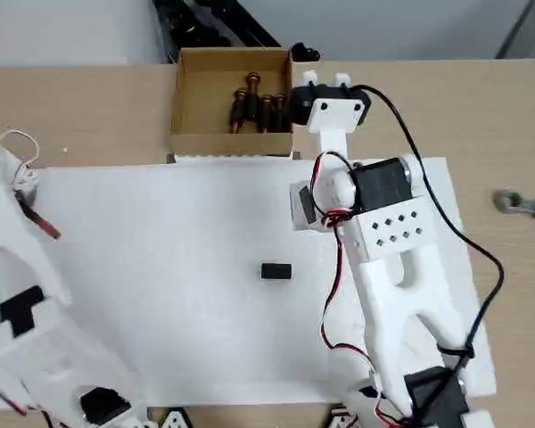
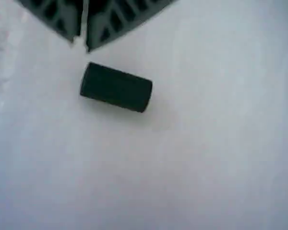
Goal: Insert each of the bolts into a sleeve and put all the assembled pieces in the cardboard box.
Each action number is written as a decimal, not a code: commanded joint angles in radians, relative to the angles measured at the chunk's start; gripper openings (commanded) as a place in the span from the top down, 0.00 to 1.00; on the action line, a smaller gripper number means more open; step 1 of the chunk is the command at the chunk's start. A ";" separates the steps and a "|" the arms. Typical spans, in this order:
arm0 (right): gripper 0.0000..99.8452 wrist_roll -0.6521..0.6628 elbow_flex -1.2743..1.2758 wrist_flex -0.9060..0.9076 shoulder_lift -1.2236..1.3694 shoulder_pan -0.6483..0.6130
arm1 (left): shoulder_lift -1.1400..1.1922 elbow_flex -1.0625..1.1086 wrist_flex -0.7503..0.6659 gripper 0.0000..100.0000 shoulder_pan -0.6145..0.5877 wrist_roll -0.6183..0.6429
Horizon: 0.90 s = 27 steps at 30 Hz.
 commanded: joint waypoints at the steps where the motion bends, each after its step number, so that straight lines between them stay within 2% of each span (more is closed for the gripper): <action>1: 1.00 0.011 0.040 0.013 -0.062 -0.012 | -0.183 -0.041 0.026 0.99 0.008 -0.167; 6: 1.00 0.028 0.207 0.013 -0.193 -0.108 | -0.388 -0.036 0.026 0.99 0.008 -0.265; 11: 1.00 0.178 0.376 0.008 -0.394 -0.220 | -0.585 -0.030 0.026 0.99 0.006 -0.281; 16: 1.00 0.270 0.468 0.010 -0.535 -0.245 | -0.787 0.082 0.025 0.99 0.008 -0.281; 21: 1.00 0.384 0.526 -0.005 -0.547 -0.246 | -0.997 0.220 0.025 0.99 0.008 -0.282; 27: 0.97 0.422 0.525 -0.108 -0.429 -0.245 | -1.254 0.406 -0.052 0.99 0.008 -0.282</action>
